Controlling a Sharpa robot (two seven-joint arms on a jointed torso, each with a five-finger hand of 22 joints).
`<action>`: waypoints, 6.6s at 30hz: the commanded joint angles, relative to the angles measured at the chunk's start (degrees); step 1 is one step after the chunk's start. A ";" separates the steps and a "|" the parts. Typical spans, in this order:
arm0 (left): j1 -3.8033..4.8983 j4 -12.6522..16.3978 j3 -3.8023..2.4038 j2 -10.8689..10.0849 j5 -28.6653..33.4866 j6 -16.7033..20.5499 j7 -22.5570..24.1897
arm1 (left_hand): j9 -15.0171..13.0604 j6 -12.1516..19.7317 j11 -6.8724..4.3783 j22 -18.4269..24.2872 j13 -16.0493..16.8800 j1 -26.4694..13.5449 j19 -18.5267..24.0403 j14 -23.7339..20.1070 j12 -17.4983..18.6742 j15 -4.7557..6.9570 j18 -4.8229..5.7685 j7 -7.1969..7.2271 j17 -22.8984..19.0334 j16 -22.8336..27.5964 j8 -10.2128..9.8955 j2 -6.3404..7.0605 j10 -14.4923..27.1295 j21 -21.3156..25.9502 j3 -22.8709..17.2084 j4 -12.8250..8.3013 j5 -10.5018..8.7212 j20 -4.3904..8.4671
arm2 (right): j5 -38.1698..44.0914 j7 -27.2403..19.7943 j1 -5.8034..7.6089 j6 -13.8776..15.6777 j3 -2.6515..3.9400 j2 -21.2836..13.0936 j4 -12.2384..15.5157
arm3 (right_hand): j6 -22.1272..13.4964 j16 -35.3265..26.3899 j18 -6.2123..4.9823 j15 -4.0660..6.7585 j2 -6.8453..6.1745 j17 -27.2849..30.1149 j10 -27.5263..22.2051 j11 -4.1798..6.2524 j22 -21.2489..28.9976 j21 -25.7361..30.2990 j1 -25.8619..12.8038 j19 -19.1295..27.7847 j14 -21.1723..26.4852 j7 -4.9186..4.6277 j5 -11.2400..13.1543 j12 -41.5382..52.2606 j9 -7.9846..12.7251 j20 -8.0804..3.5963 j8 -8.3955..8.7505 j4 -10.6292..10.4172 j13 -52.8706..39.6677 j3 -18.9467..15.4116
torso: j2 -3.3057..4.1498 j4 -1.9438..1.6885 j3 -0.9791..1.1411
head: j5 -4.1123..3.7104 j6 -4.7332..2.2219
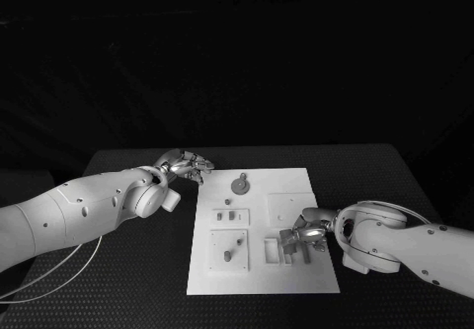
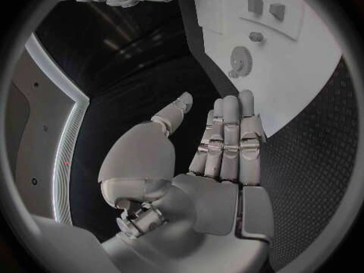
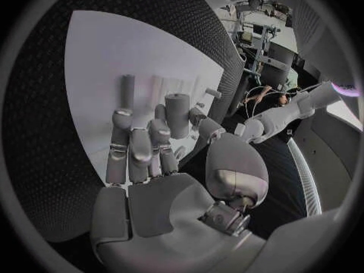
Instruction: Assemble the parts on the task board
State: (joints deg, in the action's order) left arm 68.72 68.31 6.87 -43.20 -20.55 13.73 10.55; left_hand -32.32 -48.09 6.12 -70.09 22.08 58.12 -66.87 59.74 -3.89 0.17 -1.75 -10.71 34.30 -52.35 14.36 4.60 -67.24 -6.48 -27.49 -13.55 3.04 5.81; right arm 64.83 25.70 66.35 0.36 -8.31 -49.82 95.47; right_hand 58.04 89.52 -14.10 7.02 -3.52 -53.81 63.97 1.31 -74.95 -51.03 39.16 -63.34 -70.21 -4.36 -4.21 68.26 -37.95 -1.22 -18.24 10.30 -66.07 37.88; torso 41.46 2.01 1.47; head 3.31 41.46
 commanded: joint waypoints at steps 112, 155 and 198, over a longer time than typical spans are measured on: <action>0.06 0.36 -0.03 -0.37 0.33 -1.05 0.03 | 0.03 0.41 -0.13 -0.29 0.17 -0.58 -0.64 0.27 -0.08 0.02 -1.16 -0.17 0.31 0.49 0.33 0.26 0.55 0.57 -0.02 0.57 -0.20 0.01 | 6.39 -6.11 -1.41 -2.90 -1.34 4.84 -2.45 | 4.00 -0.66 -0.90 0.91 -10.56 4.55 -1.04 1.03 -0.89 0.36 8.88 -0.14 2.43 0.56 -0.20 1.21 -2.41 0.62 -0.79 0.62 3.34 2.97 | 0.05 0.01 0.00 | 0.92 0.89; 0.06 0.41 -0.02 -0.48 0.33 -1.54 -0.15 | -0.06 0.05 -0.14 -0.39 0.24 -0.72 -0.68 0.26 -0.12 0.02 -1.15 -0.03 0.41 0.57 0.60 0.17 0.50 0.70 -0.01 0.79 -0.20 -0.01 | 15.82 -3.08 -1.92 0.04 -1.39 4.94 -1.73 | 9.21 -0.89 -0.90 2.34 -4.97 -0.29 5.54 3.20 -0.72 0.73 9.30 -2.11 -2.99 2.76 -0.30 3.38 -3.55 -0.36 -2.35 0.77 1.82 -3.41 | 0.03 -0.01 -0.04 | 0.99 1.01; 0.07 0.39 0.00 -0.41 0.33 -1.76 -0.18 | -0.15 -0.35 -0.23 -0.52 0.38 -0.77 -0.69 0.25 -0.25 0.09 -1.14 0.16 0.53 0.66 0.88 0.21 0.22 0.85 0.01 0.91 -0.21 0.00 | 8.81 1.67 1.81 -5.68 -1.24 -4.53 -0.19 | 7.76 -1.62 -0.90 1.95 -7.42 1.12 2.66 2.54 -1.06 1.60 7.63 -1.44 -1.49 2.10 -0.21 0.52 -3.82 -0.05 -1.03 -3.99 3.85 -2.87 | 0.05 0.05 0.01 | 0.35 0.66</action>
State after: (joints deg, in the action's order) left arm 68.73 68.58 6.90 -43.71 -20.52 12.81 9.99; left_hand -32.41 -47.98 6.00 -70.54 22.37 57.89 -67.19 59.74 -3.89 0.17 -1.75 -10.61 34.76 -51.91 15.03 4.82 -66.96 -5.81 -27.49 -13.01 3.04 5.93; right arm 73.65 25.21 68.20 -2.10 -9.49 -54.53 95.41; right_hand 66.00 88.19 -14.25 8.99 -10.64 -52.66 66.93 3.91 -74.94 -49.78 47.29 -65.12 -71.95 -1.99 -4.66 68.93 -41.72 -1.35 -19.63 6.38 -62.22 35.09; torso 41.50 2.09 1.46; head 3.75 42.04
